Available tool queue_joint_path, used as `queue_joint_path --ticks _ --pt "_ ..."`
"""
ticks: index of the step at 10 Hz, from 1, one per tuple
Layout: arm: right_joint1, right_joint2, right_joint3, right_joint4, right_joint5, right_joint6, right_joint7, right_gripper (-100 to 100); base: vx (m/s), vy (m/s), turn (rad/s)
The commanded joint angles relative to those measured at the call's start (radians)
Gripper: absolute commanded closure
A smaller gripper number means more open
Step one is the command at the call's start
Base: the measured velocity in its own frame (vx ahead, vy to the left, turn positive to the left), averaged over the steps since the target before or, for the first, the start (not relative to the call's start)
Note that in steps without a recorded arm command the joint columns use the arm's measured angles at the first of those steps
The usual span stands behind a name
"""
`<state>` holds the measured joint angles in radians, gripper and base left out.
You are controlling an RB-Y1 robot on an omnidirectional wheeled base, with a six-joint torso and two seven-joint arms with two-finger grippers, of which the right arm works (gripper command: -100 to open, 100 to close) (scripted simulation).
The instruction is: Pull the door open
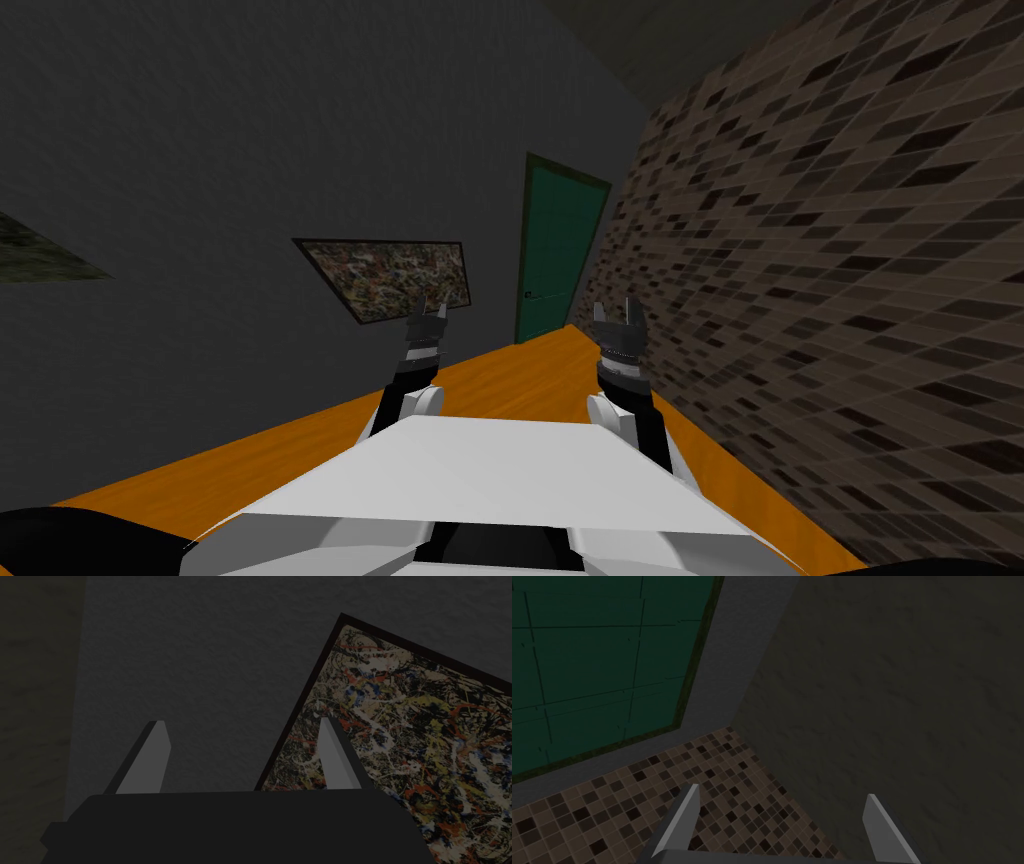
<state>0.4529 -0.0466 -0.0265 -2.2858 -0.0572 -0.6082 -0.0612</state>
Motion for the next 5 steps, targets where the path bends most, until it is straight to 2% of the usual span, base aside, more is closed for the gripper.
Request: queue_joint_path --ticks 1,5 --pt "-0.009 -0.005 -0.002 0.039 -0.002 -0.009 -0.001 -100 0.074 -0.035 0.109" --pt "-0.051 -0.016 -0.01 0.156 -0.005 -0.024 0.0 -100 0.069 -0.052 0.096"
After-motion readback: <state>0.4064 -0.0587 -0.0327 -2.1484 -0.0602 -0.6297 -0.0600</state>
